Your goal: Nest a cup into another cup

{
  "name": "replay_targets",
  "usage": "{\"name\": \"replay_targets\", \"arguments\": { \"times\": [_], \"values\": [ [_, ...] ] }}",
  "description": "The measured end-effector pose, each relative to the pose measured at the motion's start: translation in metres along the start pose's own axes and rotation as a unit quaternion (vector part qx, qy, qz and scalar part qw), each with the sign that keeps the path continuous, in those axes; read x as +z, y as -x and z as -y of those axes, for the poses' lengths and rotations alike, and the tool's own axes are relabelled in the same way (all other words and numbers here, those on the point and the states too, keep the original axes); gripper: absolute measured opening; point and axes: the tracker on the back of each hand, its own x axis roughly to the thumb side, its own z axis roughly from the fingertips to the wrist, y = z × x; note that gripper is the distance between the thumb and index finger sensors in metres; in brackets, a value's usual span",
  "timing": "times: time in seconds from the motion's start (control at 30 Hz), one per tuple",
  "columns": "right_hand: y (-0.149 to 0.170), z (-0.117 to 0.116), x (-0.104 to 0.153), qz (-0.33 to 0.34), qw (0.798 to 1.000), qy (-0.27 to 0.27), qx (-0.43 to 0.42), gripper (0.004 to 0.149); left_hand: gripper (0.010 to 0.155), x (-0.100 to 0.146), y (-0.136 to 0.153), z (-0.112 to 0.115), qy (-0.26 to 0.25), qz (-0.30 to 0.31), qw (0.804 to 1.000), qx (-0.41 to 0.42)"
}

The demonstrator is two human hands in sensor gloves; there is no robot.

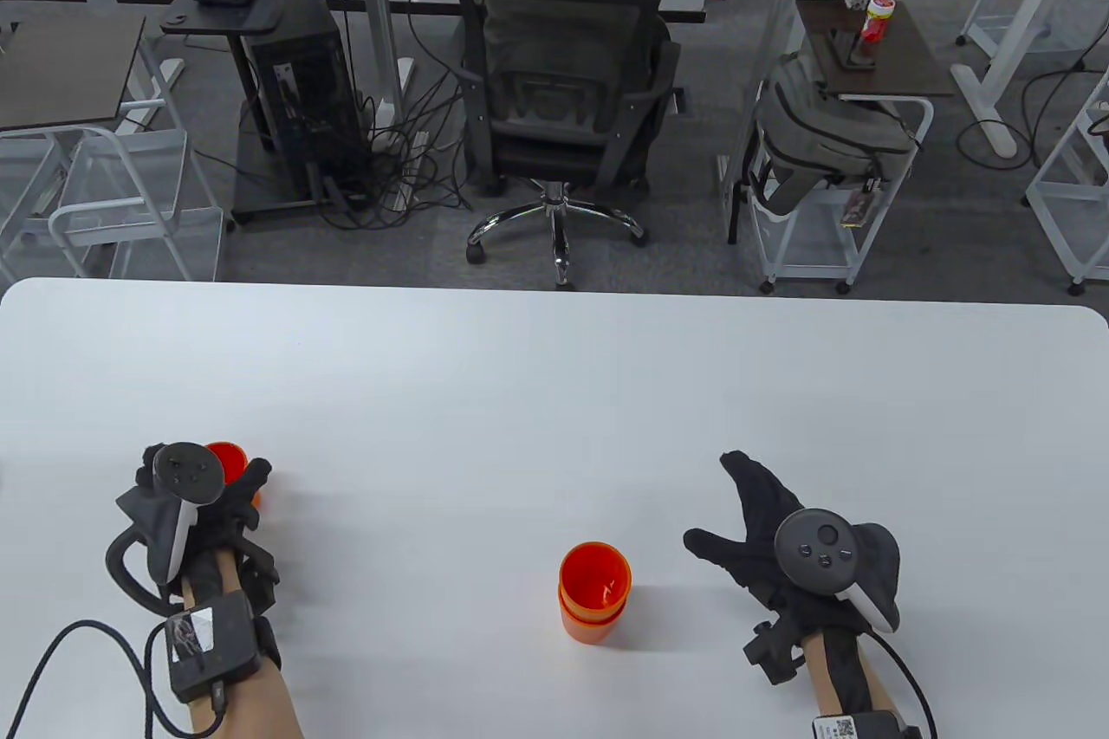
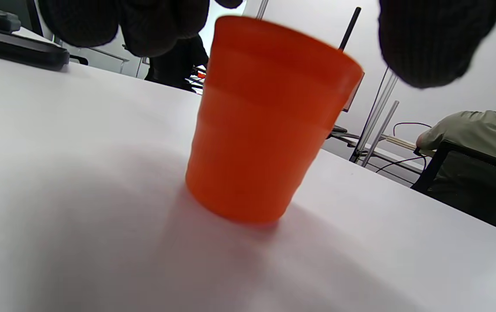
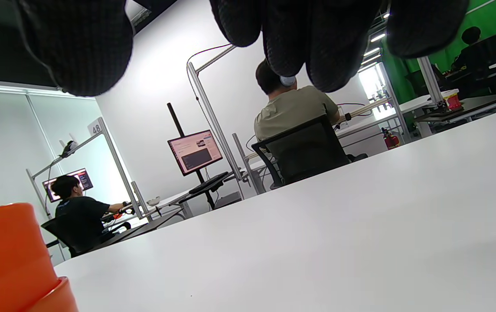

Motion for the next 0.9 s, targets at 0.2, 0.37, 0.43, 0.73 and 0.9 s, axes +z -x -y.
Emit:
{"name": "replay_targets", "arguments": {
  "times": [0.2,0.37,0.43,0.73,0.9],
  "values": [
    [0.006,-0.001,-0.002,-0.009,1.0,-0.001,0.005,0.095,0.115,-0.004,0.002,0.012,0.01,0.0,1.0,0.018],
    [0.007,0.0,-0.002,-0.012,1.0,0.003,0.009,0.095,0.108,-0.002,0.003,0.018,-0.011,0.012,0.999,0.041],
    [0.007,0.001,-0.002,-0.013,1.0,0.002,0.011,0.095,0.108,0.0,0.002,0.018,-0.021,0.017,0.998,0.049],
    [0.008,0.001,-0.001,-0.012,1.0,0.004,0.017,0.095,0.109,0.041,-0.074,-0.01,-0.03,0.166,0.983,0.074],
    [0.006,-0.001,0.0,-0.008,1.0,0.001,0.024,0.094,0.109,0.093,-0.131,-0.037,-0.021,0.291,0.948,0.124]
  ]
}}
